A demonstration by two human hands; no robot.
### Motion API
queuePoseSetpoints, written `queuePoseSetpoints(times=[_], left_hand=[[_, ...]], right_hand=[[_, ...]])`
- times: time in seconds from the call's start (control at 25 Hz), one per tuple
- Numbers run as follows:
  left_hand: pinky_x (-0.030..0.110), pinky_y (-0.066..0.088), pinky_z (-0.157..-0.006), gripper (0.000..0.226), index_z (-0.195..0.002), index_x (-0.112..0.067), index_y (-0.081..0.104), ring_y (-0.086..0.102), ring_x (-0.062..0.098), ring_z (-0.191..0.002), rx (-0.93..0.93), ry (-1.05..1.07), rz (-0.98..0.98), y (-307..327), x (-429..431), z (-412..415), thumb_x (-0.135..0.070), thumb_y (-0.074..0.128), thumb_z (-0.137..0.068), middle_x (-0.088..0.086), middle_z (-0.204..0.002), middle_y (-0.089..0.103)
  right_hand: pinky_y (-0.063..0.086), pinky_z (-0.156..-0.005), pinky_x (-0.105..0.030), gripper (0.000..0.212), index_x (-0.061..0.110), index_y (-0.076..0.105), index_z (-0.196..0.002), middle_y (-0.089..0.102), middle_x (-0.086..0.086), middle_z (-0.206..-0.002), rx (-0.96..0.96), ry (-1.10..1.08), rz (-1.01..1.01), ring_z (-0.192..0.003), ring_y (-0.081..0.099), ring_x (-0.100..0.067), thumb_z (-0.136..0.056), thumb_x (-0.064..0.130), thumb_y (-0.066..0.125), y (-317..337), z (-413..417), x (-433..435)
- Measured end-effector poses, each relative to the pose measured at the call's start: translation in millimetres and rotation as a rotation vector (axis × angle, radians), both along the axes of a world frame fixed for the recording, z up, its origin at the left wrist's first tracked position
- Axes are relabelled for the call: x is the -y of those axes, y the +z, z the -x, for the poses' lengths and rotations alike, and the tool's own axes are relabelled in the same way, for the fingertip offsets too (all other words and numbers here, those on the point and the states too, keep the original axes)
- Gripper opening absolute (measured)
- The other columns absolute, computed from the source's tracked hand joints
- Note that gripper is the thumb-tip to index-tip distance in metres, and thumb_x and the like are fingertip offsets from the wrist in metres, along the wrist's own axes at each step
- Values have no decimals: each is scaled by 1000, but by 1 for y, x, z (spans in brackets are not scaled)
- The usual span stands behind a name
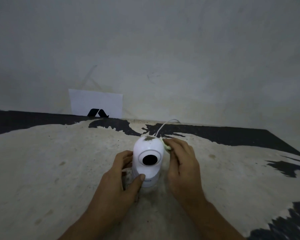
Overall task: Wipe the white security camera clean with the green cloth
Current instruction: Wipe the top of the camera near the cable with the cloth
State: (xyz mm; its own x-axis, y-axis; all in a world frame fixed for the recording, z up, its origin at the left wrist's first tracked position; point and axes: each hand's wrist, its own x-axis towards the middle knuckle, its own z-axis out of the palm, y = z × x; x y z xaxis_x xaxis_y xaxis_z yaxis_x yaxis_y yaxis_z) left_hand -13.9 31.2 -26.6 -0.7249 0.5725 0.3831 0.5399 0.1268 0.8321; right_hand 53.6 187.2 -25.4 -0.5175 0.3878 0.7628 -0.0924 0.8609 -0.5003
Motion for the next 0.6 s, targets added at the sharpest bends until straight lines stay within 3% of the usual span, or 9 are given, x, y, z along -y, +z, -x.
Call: queuePoseSetpoints(times=[0.08,0.12,0.2,0.32,0.52,0.6], left_hand=[[-6,38,-64,52,-118,-43,33,43,-30,-88,7,-7,-3,0,0,0,-37,65,-77,-42,-104,40],[-6,38,-64,52,-117,-43,32,43,-30,-88,7,-8,-6,0,0,0,-38,64,-76,-42,-103,40],[-6,38,-63,52,-116,-43,32,45,-27,-86,8,-4,-9,1,-1,1,-40,63,-75,-42,-102,40],[-5,38,-64,52,-117,-41,32,46,-20,-85,11,1,-5,0,-2,1,-40,63,-75,-41,-103,39],[1,38,-72,52,-118,-44,32,46,-20,-92,1,-9,-23,-3,0,2,-37,64,-77,-41,-107,41],[2,37,-73,52,-117,-46,31,43,-24,-91,5,-13,-33,-3,0,3,-37,64,-78,-42,-106,39]], right_hand=[[49,-95,-35,38,18,58,-117,58,5,-112,1,-25,67,-107,54,-12,-89,22,32,-2,-1,-7],[48,-96,-31,37,17,57,-118,58,4,-113,-30,-19,57,-108,54,-12,-90,20,33,1,-3,-6],[44,-98,-21,35,12,57,-119,59,-2,-115,-78,26,-44,-109,53,-12,-91,15,37,10,-5,4],[44,-95,-23,32,5,59,-117,61,-11,-115,-43,72,-256,-108,53,-19,-90,10,43,13,-5,12],[49,-90,-32,35,17,63,-112,63,2,-107,135,32,-61,-101,57,-12,-87,3,43,21,8,-31],[49,-89,-27,36,21,62,-112,63,7,-107,135,91,-4,-100,58,-5,-89,-1,45,29,8,-34]])
